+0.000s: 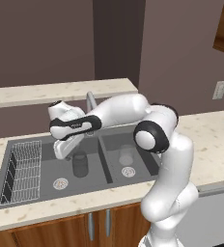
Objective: Place the jar in the left basin and the glass cup in the right basin of the sink.
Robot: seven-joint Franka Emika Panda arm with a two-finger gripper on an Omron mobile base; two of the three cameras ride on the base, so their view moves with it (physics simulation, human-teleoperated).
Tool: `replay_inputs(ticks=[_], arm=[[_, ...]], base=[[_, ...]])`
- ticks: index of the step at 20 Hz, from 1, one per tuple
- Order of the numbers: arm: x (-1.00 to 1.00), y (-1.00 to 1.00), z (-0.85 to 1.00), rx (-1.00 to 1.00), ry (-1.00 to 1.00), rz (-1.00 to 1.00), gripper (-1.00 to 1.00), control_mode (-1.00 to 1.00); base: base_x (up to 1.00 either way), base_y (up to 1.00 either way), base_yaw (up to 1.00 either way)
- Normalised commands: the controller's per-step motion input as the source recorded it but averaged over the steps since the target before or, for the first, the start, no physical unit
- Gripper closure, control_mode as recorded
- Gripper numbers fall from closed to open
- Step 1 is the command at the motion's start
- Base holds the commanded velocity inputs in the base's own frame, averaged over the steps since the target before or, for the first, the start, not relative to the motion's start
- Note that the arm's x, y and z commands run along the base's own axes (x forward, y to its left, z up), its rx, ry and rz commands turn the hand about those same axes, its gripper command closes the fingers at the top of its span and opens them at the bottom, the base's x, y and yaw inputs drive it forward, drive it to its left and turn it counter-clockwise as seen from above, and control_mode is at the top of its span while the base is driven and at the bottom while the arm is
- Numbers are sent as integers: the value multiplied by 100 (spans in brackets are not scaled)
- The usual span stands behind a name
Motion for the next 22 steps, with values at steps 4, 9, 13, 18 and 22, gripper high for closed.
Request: replay_inputs(ticks=[4, 9, 13, 18, 22], arm=[[-22, -23, 14, 0, 0, -13, -100, -100], [-19, -26, 17, 0, 0, -15, -100, -100], [-19, -29, 19, 0, 0, -13, -100, -100], [-22, -31, 21, 0, -2, -11, -100, -100], [-23, -34, 19, 0, -4, -8, -100, -100]], base=[[0, 0, 0], [0, 0, 0], [0, 0, 0], [0, 0, 0], [0, 0, 0]])
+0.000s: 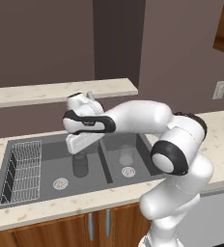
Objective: Place the jar in the left basin and the glass cup in the right basin of the sink.
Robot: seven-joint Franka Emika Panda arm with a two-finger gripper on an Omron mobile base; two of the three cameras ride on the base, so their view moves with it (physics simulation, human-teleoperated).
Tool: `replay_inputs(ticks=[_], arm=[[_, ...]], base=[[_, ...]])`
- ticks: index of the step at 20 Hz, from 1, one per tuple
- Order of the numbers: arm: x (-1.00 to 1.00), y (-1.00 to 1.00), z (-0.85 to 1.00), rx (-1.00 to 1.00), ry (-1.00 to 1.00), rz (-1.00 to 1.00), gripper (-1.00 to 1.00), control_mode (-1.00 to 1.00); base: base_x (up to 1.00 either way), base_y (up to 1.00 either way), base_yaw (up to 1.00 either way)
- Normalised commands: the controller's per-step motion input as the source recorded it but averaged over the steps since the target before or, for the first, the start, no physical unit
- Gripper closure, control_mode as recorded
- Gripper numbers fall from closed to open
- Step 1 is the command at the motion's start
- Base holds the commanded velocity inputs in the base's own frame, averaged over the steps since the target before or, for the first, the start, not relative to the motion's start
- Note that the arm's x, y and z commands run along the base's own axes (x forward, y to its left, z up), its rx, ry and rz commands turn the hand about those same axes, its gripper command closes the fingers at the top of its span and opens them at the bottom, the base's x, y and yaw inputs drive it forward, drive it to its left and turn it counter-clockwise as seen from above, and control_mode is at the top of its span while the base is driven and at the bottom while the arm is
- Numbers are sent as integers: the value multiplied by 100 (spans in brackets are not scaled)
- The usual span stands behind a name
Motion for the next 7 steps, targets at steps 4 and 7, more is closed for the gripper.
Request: replay_inputs(ticks=[4, 7], arm=[[-28, -35, 10, 0, -7, -11, -100, -100], [-17, -34, 10, 0, -3, -10, -100, -100]], base=[[0, 0, 0], [0, 0, 0]])
